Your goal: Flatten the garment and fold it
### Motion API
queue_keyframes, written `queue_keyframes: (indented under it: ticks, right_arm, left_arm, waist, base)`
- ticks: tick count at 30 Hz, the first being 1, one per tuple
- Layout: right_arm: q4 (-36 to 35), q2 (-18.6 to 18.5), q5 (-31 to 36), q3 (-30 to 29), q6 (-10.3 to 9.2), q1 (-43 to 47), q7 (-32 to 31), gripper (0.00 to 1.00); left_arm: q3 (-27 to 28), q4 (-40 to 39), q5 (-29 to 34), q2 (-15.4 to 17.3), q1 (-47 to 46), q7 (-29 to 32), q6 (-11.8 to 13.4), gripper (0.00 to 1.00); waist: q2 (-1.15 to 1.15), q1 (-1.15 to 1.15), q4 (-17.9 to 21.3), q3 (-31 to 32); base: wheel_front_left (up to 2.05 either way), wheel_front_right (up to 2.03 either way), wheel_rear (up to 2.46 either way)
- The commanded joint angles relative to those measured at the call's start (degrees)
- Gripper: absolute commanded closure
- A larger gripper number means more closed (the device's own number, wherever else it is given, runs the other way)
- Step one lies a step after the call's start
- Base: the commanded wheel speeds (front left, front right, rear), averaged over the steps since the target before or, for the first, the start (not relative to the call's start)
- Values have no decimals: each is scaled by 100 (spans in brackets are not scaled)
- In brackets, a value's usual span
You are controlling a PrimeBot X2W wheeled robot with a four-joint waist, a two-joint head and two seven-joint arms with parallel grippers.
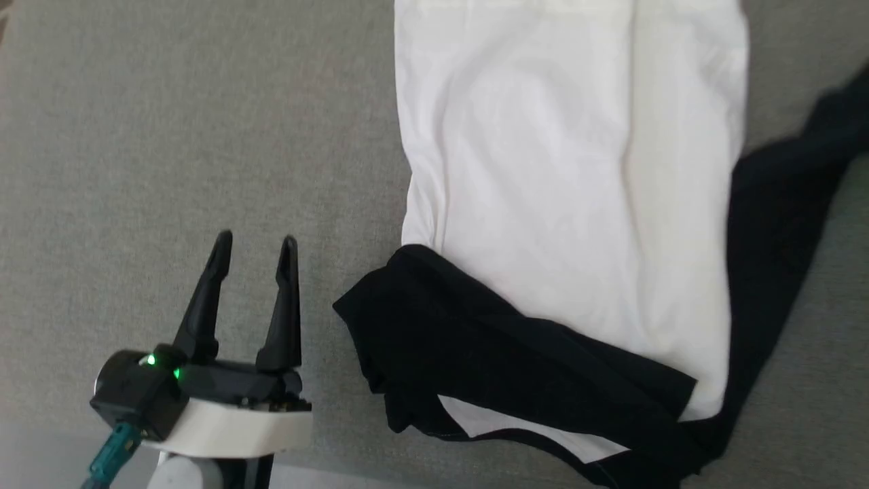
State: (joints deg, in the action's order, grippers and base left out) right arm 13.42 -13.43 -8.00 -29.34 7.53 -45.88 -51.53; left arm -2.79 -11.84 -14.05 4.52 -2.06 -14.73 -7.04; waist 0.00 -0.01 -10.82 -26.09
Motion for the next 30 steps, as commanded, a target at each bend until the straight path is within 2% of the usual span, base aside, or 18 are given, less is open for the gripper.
queue_keyframes:
  ticks: [1,12,25,30]
  right_arm:
    - [-59,-63,-159,-98,-4,292,90,100]
    - [-737,4,-976,-205,-4,1451,170,100]
    - [-1916,-64,-1721,343,-4,2102,-409,100]
    - [-2304,71,-1985,840,-4,2358,-631,100]
  left_arm:
    - [29,-14,42,35,149,-27,14,0]
    - [114,-238,59,123,778,193,202,0]
    - [106,-503,32,142,1515,501,386,0]
    - [80,-585,37,160,1732,609,433,0]
  waist:
    - [0,1,384,669]
    - [0,1,716,1710]
    - [0,1,781,2832]
    - [0,1,693,3131]
  base:
    - [0,0,0]
    - [0,0,0]
    - [0,0,0]
    - [0,0,0]
